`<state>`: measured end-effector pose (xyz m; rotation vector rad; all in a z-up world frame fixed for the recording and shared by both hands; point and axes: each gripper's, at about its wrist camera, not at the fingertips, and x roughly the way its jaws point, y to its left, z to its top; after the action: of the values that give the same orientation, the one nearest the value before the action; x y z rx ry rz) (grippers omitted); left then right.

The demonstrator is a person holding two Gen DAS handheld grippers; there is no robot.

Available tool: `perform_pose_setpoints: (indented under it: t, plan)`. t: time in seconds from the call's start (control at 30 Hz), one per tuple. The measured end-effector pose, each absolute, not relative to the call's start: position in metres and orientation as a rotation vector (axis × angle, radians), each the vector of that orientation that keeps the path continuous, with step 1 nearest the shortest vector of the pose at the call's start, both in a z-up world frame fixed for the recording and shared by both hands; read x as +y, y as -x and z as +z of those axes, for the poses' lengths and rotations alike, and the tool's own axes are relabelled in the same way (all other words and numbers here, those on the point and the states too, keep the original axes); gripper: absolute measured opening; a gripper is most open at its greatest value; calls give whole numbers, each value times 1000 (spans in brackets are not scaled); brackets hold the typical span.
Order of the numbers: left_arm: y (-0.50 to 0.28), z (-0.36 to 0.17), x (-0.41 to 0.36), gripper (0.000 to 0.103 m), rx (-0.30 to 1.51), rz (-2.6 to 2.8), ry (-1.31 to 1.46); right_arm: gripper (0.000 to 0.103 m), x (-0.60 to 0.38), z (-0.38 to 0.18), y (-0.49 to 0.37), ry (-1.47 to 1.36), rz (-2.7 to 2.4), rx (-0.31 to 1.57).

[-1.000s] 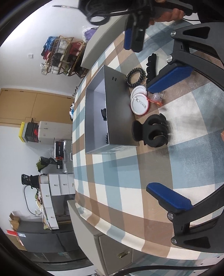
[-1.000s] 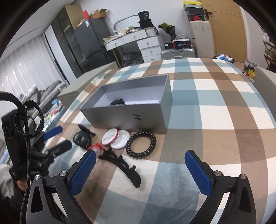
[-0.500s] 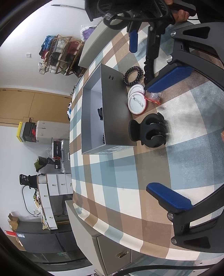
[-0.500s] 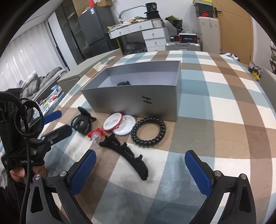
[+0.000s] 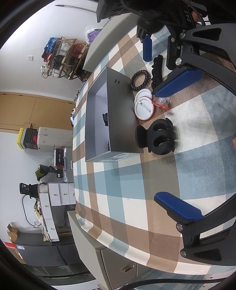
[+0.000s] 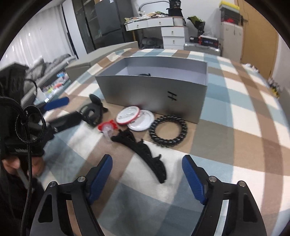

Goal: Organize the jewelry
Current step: 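Withdraw both grippers from the box back toward the remaining items, then lower the right gripper onto the black curved hair clip and close on it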

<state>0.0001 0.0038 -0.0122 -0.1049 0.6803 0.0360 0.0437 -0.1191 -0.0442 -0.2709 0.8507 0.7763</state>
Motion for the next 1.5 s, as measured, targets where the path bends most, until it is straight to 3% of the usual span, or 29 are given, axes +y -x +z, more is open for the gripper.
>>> perform_pose_setpoints:
  t: [0.27,0.67,0.93,1.5]
  plan:
    - [-1,-13,3,101,682,32,105,80,-133,-48,-55,349,616,846]
    - [-1,-13,2,101,685,30,103,80,-155,-43,-72,213,579,876]
    - [-1,-13,1,101,684,28,94,96,-130,-43,-49,245,771,867]
    - [-3,-14,9,101,698,33,137,100,-108,-52,-46,349,777,857]
